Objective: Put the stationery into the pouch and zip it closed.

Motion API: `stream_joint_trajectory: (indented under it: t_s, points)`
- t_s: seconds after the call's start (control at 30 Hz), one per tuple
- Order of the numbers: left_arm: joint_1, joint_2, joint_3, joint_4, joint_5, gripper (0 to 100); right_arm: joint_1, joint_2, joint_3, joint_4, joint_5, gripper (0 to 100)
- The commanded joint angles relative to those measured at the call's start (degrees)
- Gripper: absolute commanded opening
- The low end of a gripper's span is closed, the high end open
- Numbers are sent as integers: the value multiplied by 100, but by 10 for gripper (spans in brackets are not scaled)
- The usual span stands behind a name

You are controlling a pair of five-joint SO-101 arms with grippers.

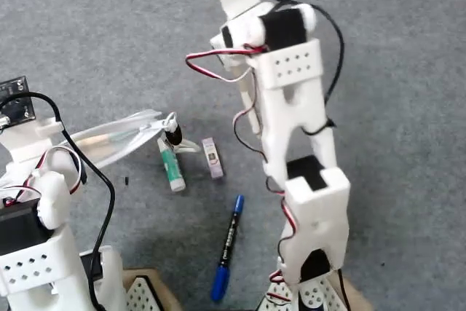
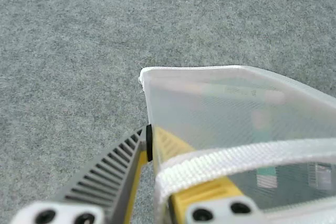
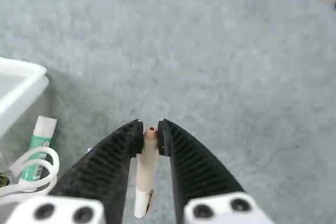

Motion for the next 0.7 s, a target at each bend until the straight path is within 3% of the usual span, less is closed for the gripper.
stream_joint_trajectory:
  t_s: [0.0,0.17,0.4,0.67]
  points:
    - [66,-26,-31,9,35,29,-132,-699,-259,35,26,12]
    - [66,-26,-31,0,35,29,-703,-1508,-251,44,26,12]
    - [75,-26,-31,9,35,29,-2110,-2396,-295,-53,132,12]
    - [92,-26,-31,35,35,29,-3341,-2844,-295,-1055,589,12]
